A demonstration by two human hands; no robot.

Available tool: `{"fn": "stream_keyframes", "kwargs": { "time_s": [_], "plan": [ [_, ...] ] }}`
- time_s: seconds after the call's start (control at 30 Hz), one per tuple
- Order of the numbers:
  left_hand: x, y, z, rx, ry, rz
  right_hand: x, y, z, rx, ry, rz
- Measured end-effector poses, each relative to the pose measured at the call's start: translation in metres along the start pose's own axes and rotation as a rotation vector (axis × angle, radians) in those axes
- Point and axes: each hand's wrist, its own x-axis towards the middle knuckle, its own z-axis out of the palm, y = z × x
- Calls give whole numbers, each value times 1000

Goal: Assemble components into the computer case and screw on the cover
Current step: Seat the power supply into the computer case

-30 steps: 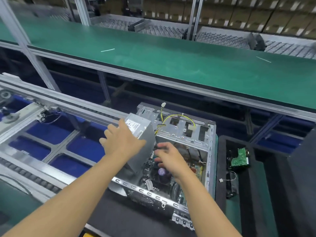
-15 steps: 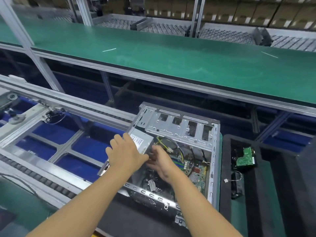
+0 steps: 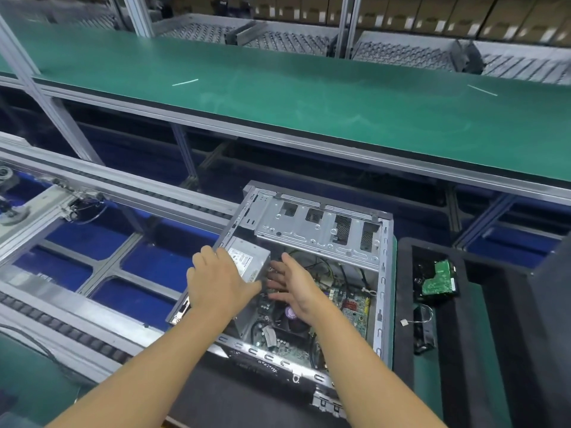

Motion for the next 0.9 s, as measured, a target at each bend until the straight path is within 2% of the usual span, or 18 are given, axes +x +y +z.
{"fn": "stream_keyframes", "kwargs": {
  "time_s": [0.23,0.33,0.47,0.6,0.77,0.9],
  "plan": [
    [-7,2,8,-61,54,22,0,0,-1,-64,-12,-33],
    [-12,-3,15,-81,-4,87,3,-2,1,-143,5,-75],
    [-10,-16,14,-168,-160,151,6,-6,11,-379,62,-183],
    [-7,-56,8,-257,-189,266,10,-3,24,-465,68,-240],
    [5,-86,11,-765,-487,-103,21,0,40,-326,121,-235],
    [12,-83,14,-934,-522,-156,26,9,54,-241,141,-239]
  ]
}}
